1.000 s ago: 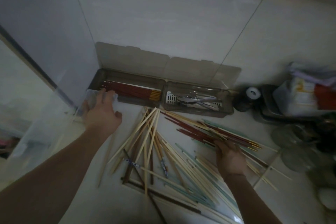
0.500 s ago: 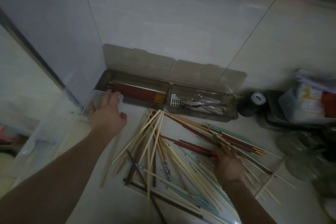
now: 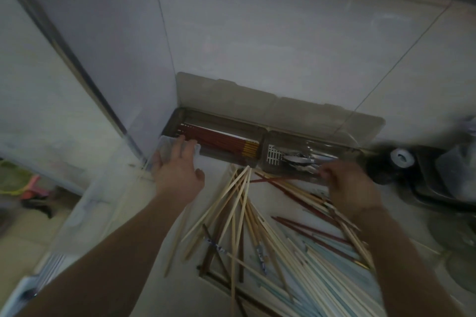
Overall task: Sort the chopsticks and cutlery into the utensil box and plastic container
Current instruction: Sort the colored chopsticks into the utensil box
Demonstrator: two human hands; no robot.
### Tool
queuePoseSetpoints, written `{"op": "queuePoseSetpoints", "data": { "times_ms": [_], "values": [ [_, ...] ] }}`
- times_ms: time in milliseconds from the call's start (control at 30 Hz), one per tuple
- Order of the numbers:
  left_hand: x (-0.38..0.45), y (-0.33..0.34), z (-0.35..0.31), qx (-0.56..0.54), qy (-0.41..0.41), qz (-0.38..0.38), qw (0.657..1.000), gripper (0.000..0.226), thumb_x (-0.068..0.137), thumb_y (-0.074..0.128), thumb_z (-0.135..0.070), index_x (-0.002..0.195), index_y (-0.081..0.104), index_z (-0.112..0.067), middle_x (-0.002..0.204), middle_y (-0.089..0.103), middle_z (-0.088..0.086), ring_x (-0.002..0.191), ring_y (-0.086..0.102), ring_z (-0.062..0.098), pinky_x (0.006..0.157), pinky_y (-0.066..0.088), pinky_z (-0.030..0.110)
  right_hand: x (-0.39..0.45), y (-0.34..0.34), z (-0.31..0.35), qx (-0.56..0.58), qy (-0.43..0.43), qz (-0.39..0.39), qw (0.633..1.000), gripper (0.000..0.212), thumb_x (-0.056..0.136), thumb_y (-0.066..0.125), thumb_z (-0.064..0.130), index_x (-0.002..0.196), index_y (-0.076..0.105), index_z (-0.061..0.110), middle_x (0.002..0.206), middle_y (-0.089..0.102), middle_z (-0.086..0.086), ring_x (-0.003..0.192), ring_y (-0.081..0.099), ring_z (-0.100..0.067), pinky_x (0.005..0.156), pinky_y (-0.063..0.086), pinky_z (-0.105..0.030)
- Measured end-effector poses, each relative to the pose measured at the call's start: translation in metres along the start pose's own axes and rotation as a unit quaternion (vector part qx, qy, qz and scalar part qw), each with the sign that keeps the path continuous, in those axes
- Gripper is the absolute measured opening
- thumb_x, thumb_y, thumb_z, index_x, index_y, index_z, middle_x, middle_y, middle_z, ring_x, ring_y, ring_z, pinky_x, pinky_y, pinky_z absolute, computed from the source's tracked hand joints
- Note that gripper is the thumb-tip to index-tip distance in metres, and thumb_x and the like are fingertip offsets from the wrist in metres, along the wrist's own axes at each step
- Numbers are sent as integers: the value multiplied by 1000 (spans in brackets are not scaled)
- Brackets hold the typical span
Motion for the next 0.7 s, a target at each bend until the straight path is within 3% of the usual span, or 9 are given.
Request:
{"op": "queuePoseSetpoints", "data": {
  "times_ms": [67,133,267,333,433,567,700],
  "values": [
    [0,0,1,-2,2,-1,1000,73,80,59,-35,145,26,-32,158,21,0,142,27,25,117,12,53,23,-28,-1,9,3,70,998,13,95,51,18,87,58,25,86,61,-3,77,54,-22,67,42,-32],
    [-1,0,0,-5,6,-4,1000,72,80,60,-35,144,27,-31,157,22,1,143,26,24,118,10,53,38,-64,-1,13,0,77,997,14,94,51,16,86,58,25,84,61,-5,76,56,-25,68,42,-33],
    [0,0,-1,-6,2,-3,1000,72,81,58,-38,145,25,-31,158,20,1,143,26,23,119,8,52,68,-90,11,78,38,-74,993,13,95,51,13,93,61,21,90,57,-2,83,53,-22,76,37,-24],
    [-1,-2,-2,-7,13,-23,1000,72,79,62,-36,143,30,-28,155,26,3,142,27,22,118,10,53,80,-59,33,153,38,-90,983,17,94,51,7,93,62,19,90,57,-1,84,54,-20,78,41,-17],
    [-3,-5,-3,-6,26,-46,999,71,75,65,-32,140,37,-25,150,35,3,140,31,21,117,15,55,91,14,67,230,25,-22,973,27,92,54,6,82,52,32,85,58,6,85,58,-19,81,51,-33],
    [-2,-2,-2,-6,25,-35,999,71,76,65,-31,141,36,-25,151,34,4,141,31,22,116,14,56,96,67,94,167,16,12,986,11,88,60,22,85,57,32,89,60,8,94,59,-18,84,45,-30],
    [-2,-1,-2,5,28,-37,999,71,75,66,-33,140,36,-26,151,34,4,140,31,21,116,16,57,97,89,109,44,-86,69,993,10,85,61,28,92,67,33,103,66,5,110,49,-23,89,36,-35]
  ]
}}
Point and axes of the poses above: each hand's wrist, its own x-axis towards the middle knuckle, its own y-axis out of the palm, z = x × y, the point moved 7 cm from there along x, towards the middle knuckle
